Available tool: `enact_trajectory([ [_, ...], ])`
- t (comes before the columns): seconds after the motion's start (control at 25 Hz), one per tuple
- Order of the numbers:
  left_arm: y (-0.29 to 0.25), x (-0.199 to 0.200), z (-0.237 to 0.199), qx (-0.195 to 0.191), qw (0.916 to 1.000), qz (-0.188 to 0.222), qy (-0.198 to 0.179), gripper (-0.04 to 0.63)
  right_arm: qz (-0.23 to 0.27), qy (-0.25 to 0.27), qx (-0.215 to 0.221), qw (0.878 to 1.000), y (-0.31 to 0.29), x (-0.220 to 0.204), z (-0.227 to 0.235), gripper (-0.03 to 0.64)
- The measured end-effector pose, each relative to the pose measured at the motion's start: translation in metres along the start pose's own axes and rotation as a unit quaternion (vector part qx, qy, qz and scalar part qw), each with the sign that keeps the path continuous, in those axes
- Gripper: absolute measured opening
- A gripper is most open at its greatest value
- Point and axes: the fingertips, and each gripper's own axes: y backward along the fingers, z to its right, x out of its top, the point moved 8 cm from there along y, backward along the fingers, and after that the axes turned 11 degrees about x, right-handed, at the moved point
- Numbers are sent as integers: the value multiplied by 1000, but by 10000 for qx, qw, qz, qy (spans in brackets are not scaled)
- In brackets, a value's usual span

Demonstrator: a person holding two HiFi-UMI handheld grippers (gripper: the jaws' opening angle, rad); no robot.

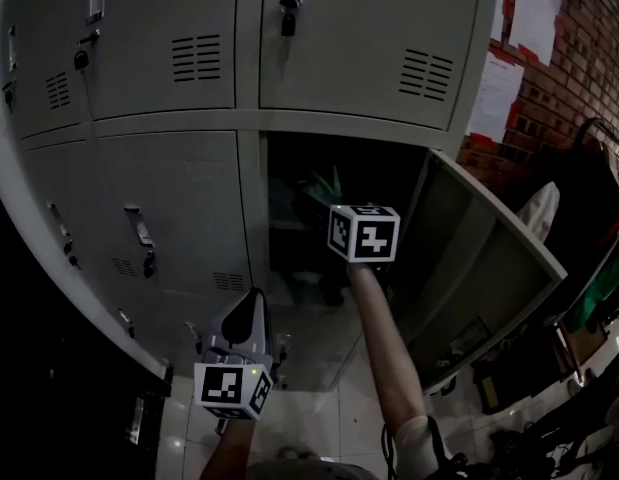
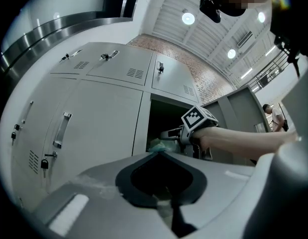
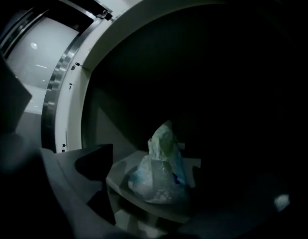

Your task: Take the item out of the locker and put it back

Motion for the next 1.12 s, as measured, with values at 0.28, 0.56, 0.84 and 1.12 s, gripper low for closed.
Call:
enact_trajectory([
  [0.28,-1,-1,-7,61,9999,22,95,5,-561,480,-501,9960,-5,-3,5,348],
  [0.56,-3,-7,-3,-39,9998,-42,198,5,-404,738,-546,9950,10,-1,14,12],
  [0.84,-4,-2,0,-90,9998,10,158,5,-221,701,-529,9959,16,-2,11,11],
  [1.12,6,14,5,-124,9997,171,-146,5,1149,823,17,9900,96,9,-48,11],
])
